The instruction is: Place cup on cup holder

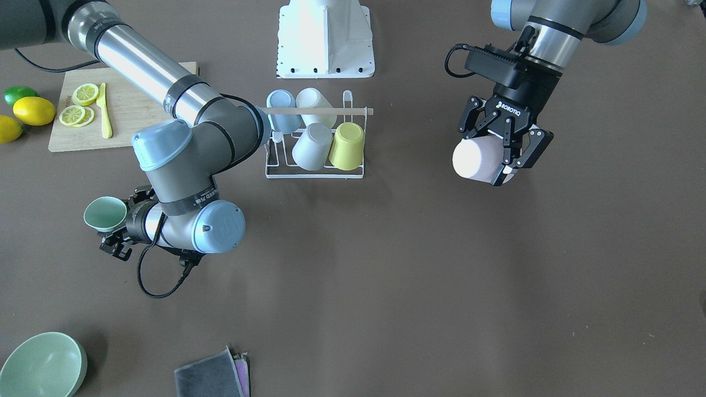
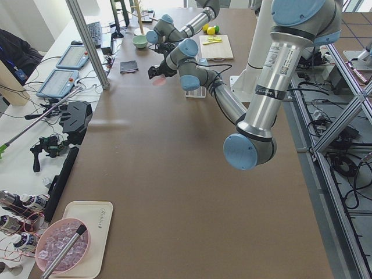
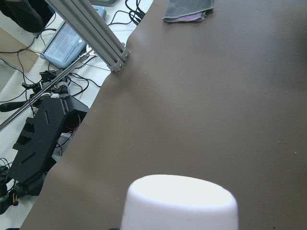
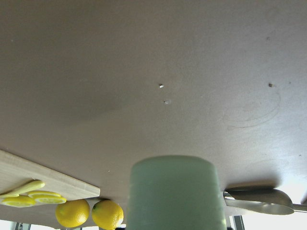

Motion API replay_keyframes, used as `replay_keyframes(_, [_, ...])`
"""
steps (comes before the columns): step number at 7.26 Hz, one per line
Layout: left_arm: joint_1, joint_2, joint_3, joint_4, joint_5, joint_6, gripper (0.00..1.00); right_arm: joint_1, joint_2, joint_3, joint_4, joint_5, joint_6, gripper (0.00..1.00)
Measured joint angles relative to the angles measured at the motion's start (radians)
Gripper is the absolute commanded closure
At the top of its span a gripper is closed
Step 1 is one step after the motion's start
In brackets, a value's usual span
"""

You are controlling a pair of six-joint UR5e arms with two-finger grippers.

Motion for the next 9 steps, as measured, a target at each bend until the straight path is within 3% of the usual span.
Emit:
replay_keyframes(3, [0.135, 0.014, 0.011, -0.359, -0.002, -0.030, 0.50, 0.052, -0.051, 0.204, 0.092, 0.199, 0.010, 0.49])
replay_keyframes(6, [0.344, 0.018, 0.036, -0.663, -0.013, -0.061, 0.50, 0.117, -0.178, 0.352, 0.428, 0.424, 0.016, 0.49])
replay_keyframes(9, [0.446, -0.011, 0.157, -0.981, -0.057, -0.113, 0.50, 0.160, -0.211, 0.375, 0.768, 0.614, 0.179, 0.51])
